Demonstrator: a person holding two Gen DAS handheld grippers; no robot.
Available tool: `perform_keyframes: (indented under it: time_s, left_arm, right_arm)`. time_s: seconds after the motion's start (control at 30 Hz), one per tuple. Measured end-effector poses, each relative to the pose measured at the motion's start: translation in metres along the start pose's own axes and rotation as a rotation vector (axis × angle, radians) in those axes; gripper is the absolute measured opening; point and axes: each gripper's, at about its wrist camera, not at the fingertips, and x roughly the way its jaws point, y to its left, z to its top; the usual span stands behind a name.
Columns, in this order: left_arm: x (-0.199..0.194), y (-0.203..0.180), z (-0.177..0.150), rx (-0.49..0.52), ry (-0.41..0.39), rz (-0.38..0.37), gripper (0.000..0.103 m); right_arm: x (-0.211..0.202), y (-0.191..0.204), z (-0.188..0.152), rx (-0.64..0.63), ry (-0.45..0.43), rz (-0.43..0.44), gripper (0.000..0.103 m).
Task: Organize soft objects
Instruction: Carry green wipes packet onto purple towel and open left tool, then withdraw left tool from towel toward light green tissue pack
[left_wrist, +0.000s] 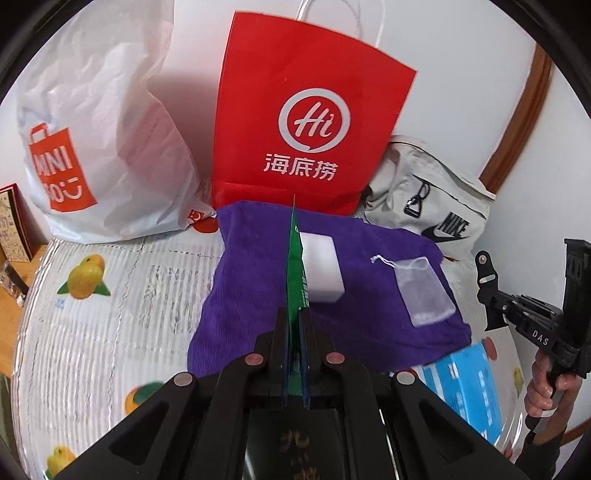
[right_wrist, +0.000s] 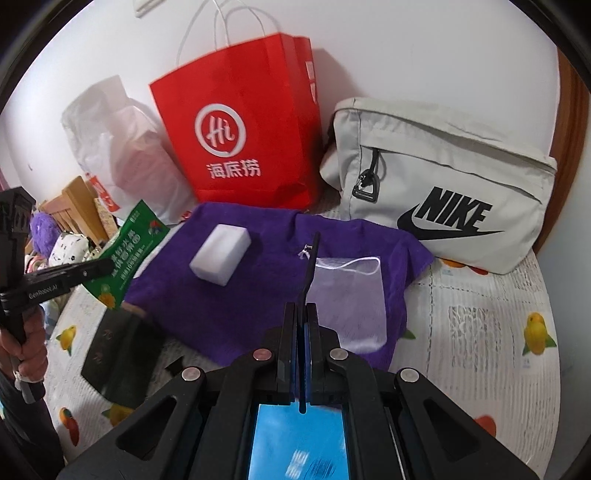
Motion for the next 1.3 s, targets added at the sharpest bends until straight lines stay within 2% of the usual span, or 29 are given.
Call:
perform_keyframes:
  time_s: [0.23,0.6,0.77,0.93,0.97,1.03,1.1,1.13,1.17,1.23,1.27,1.3]
  left_arm:
    - [0.032,0.004,0.015,-0.010,0.044,-0.007,0.005]
    - [0.084,0.012,0.024,-0.042,0.150,0.036,0.005]
    - [0.090,0.014,0.023,-0.046,0.167,0.042,0.006]
    - [0.090,0.014,0.023,-0.037,0.177,0.043,0.007]
    - [0.090,0.013,0.023,-0.031,0.179,0.047,0.008]
    - [0.089,0.012,0.022,-0.021,0.188,0.049,0.020]
    - [0.086,0.011,0.021,-0.017,0.191,0.060,0.028]
    - [0.084,0.010,0.020,-0.015,0.190,0.066,0.028]
    - [0.081,0.009,0.019,-0.012,0.190,0.069,0.028]
    - [0.075,0.009,0.018,-0.008,0.187,0.073,0.031]
    - [0.071,0.008,0.017,-0.007,0.187,0.077,0.034]
    - [0.066,0.008,0.016,-0.005,0.184,0.083,0.042]
  right_arm:
    - [0.037,-0.015,0.006,0.026,0.073,0.003,0.003]
    - [0.078,-0.019,0.005,-0.002,0.182,-0.008,0.004]
    - [0.088,-0.022,0.001,0.004,0.222,-0.021,0.004]
    - [0.087,-0.021,0.001,0.003,0.224,-0.017,0.004]
    - [0.085,-0.020,0.000,-0.002,0.221,-0.016,0.006]
    - [0.084,-0.018,0.001,-0.011,0.224,-0.022,0.017]
    - [0.080,-0.015,0.000,-0.017,0.219,-0.035,0.044]
    - [0.077,-0.014,0.000,-0.020,0.212,-0.041,0.049]
    - [0.073,-0.013,-0.001,-0.022,0.205,-0.045,0.053]
    - [0.068,-0.013,-0.001,-0.010,0.205,-0.044,0.053]
    - [0.066,-0.013,-0.002,0.001,0.208,-0.041,0.053]
    - [0.064,-0.013,-0.002,0.010,0.210,-0.037,0.053]
